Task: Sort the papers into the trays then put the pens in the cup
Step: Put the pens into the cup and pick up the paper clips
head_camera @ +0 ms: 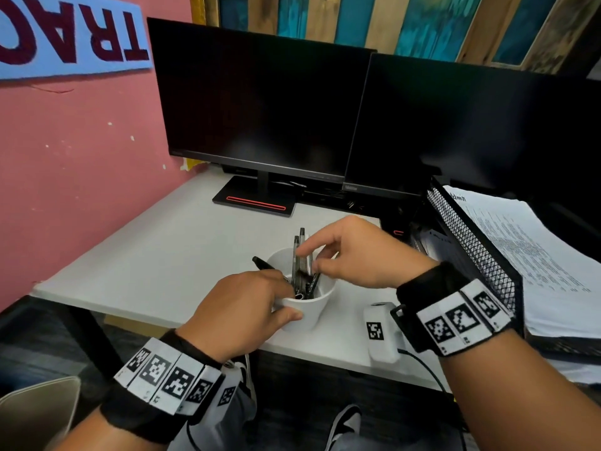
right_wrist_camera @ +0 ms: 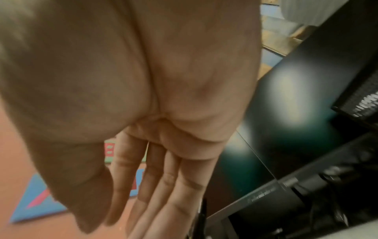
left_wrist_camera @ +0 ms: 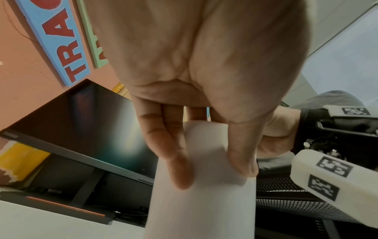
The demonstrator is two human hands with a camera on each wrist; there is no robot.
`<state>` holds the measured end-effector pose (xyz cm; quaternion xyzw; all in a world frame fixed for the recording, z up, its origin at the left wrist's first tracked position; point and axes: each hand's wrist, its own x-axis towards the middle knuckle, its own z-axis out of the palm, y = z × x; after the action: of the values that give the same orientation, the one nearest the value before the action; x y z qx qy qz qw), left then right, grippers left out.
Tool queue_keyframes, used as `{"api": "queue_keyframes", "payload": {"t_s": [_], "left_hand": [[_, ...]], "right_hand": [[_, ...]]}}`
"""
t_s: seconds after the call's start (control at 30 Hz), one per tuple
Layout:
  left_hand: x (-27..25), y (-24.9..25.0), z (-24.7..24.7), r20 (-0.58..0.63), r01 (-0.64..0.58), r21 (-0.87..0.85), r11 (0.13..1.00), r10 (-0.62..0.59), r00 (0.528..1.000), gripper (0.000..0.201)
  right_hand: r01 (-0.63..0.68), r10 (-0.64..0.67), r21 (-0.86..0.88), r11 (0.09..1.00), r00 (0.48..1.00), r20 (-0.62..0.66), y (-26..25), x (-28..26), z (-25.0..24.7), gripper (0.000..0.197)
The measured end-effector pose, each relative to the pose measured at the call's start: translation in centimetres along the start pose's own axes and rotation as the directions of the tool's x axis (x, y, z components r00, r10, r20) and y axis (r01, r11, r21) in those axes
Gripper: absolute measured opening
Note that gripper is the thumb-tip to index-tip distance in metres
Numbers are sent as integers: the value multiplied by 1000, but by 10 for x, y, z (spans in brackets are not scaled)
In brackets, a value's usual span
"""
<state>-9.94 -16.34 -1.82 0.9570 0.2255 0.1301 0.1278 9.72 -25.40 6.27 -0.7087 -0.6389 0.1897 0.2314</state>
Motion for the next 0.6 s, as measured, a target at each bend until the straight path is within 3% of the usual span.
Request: {"api": "queue_keyframes", "payload": {"t_s": [0.1, 0.17, 0.2, 0.3, 0.4, 0.5, 0.6], "left_hand": [[3, -1, -2, -9, 0, -18, 1000, 0, 1000, 33], [6, -3, -1, -16, 4, -16, 1000, -4, 1000, 34], [6, -4, -1, -19, 5, -13, 1000, -5, 1000, 33], [6, -7, 1, -28, 16, -14, 1000, -16, 999, 34], [4, -9, 1, -36, 19, -28, 999, -20, 999, 31], [1, -13, -1, -29, 33, -32, 999, -34, 999, 28], [-1, -15, -6, -31, 43, -32, 999, -44, 999, 25]], "right_hand": [[7, 74, 414, 910, 981, -180, 22, 9, -10, 23], [7, 245, 617, 787, 914, -322, 49, 20, -19, 16], [-27, 335, 632, 775, 865, -374, 66, 26, -21, 15], [-294, 499, 469, 833, 765, -407, 119, 42, -18, 20], [-547, 562, 136, 826, 781, -273, 156, 52, -8, 24], [-591, 575, -153, 792, 806, -142, 164, 60, 2, 37], [-585, 588, -309, 750, 803, -93, 164, 64, 13, 21]]}}
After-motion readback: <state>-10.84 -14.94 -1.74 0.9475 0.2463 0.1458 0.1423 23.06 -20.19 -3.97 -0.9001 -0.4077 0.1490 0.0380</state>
